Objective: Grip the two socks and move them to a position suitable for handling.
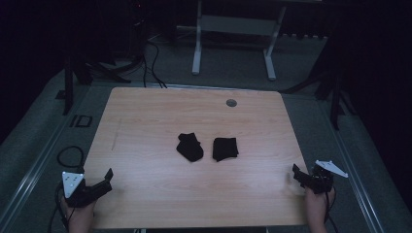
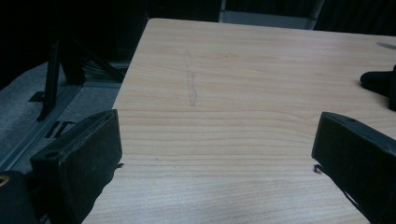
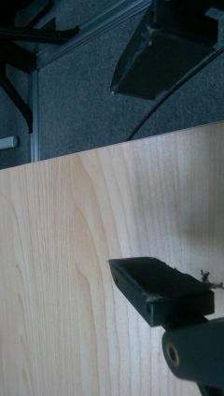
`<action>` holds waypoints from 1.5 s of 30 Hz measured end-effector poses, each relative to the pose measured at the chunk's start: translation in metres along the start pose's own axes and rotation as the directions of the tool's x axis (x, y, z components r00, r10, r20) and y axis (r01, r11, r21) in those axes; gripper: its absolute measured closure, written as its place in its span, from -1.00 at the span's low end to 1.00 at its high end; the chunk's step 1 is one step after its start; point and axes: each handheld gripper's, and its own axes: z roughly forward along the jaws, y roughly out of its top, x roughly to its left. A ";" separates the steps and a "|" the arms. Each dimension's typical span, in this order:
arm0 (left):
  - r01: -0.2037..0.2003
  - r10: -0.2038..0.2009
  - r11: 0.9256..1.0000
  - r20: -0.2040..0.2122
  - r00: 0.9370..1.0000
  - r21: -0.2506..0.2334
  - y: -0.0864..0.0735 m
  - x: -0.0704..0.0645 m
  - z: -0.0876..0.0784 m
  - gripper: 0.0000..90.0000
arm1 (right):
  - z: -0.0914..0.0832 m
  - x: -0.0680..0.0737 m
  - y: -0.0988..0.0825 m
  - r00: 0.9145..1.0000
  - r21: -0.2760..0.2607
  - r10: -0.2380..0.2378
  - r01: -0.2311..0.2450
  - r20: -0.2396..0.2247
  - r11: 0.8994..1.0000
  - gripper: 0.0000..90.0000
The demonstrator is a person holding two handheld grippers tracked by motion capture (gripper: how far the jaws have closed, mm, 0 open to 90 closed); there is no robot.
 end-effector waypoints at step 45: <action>-0.016 -0.023 0.986 0.229 0.973 0.164 0.013 -0.052 0.000 -0.96 | 0.007 0.132 0.057 0.861 0.017 -0.235 0.272 -0.452 0.962 -0.64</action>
